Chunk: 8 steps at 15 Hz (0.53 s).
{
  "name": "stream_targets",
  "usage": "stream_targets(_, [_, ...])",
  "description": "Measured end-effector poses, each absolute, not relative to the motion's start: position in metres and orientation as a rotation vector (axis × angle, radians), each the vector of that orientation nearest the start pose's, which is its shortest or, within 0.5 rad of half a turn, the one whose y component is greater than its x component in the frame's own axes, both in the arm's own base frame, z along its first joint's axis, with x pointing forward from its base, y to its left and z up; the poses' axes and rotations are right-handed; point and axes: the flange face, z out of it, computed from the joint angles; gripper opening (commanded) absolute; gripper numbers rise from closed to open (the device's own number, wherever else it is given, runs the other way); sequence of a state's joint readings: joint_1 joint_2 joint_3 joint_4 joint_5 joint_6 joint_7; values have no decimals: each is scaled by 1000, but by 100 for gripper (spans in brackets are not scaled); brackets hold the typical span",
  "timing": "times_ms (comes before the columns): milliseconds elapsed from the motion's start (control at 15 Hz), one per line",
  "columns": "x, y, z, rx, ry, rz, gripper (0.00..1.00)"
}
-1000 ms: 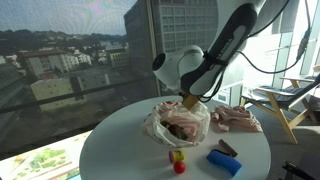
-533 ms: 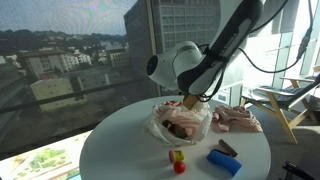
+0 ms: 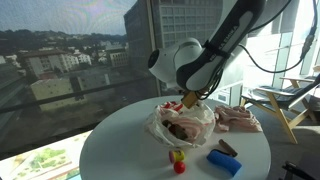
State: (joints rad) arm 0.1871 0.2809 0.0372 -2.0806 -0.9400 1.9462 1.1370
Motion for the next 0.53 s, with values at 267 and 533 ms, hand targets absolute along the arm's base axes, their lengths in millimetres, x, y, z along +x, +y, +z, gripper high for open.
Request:
stream_targets(267, [540,38,300,2168,-573,246,100])
stream_targets(533, [526,12,311,2233,-762,202,100])
